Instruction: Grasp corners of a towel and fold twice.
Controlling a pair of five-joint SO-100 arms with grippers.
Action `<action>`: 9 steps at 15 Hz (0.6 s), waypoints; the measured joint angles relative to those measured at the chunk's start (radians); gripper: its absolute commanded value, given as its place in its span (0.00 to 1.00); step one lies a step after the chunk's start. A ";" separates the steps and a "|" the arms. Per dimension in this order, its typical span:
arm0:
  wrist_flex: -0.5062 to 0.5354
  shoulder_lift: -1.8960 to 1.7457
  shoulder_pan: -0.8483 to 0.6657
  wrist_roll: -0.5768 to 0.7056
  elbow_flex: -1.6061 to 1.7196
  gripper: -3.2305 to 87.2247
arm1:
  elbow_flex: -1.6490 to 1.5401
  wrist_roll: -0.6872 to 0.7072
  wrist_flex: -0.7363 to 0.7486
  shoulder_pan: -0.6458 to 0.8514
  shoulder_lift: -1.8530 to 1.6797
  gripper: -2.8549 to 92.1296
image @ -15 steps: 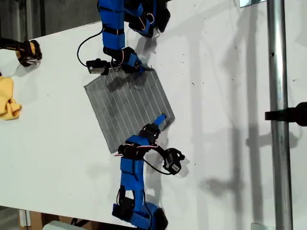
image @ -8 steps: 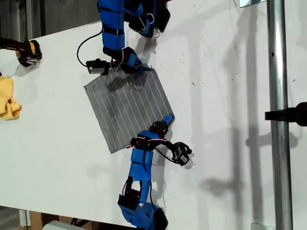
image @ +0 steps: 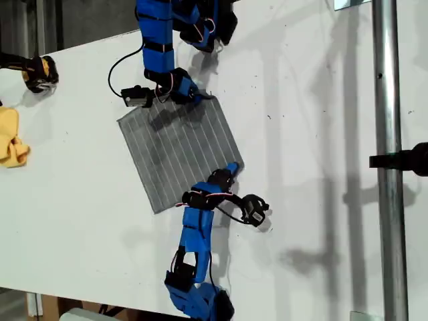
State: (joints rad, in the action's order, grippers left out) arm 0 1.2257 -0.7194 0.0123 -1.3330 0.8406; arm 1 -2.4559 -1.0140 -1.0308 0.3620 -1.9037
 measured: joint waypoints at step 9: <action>0.064 0.014 0.000 -0.052 0.014 0.01 | 0.000 0.000 0.012 -0.011 0.000 0.03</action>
State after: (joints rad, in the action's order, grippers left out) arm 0 1.2901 -0.7056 0.0123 -1.3852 0.8544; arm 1 -2.4559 -1.0140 -1.0186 0.3513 -1.9037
